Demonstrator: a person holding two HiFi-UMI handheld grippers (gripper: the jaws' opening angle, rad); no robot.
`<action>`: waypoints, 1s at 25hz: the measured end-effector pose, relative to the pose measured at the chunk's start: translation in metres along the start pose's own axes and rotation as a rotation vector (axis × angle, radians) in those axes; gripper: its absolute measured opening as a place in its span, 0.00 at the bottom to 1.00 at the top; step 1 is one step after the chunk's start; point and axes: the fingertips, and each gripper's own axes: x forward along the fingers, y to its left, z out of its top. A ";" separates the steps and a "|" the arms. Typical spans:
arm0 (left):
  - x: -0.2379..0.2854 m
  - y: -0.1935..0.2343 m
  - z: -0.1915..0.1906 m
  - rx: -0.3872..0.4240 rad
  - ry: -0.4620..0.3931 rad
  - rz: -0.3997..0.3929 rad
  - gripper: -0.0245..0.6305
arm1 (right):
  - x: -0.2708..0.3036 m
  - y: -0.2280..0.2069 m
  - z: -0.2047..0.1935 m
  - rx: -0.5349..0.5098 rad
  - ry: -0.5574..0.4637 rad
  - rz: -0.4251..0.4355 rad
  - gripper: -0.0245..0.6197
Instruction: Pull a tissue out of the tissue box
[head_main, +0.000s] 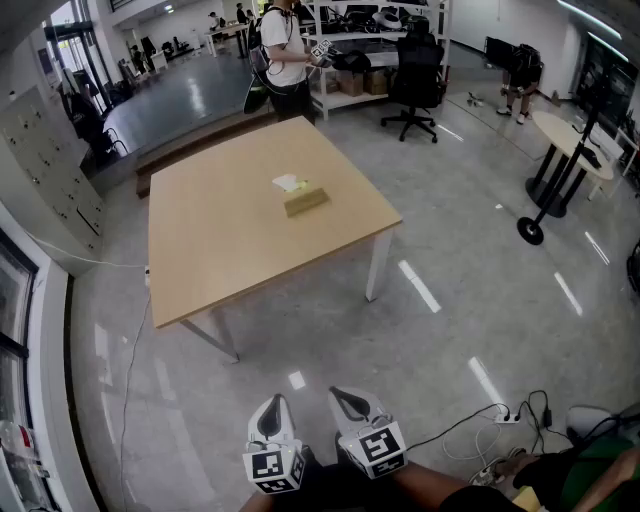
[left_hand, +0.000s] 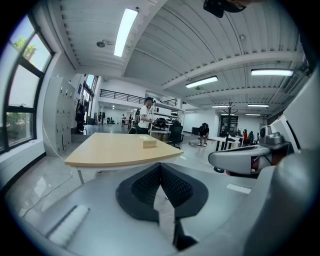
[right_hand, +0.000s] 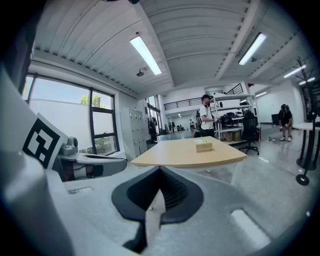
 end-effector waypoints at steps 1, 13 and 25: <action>-0.001 -0.001 0.000 0.001 -0.001 0.001 0.07 | -0.001 0.000 -0.001 0.000 0.001 0.000 0.02; -0.006 0.009 0.003 -0.002 -0.016 0.013 0.07 | 0.006 0.009 0.001 0.016 0.011 0.026 0.02; -0.011 0.013 0.009 -0.005 -0.038 0.039 0.07 | 0.009 0.011 0.006 0.000 0.005 0.033 0.02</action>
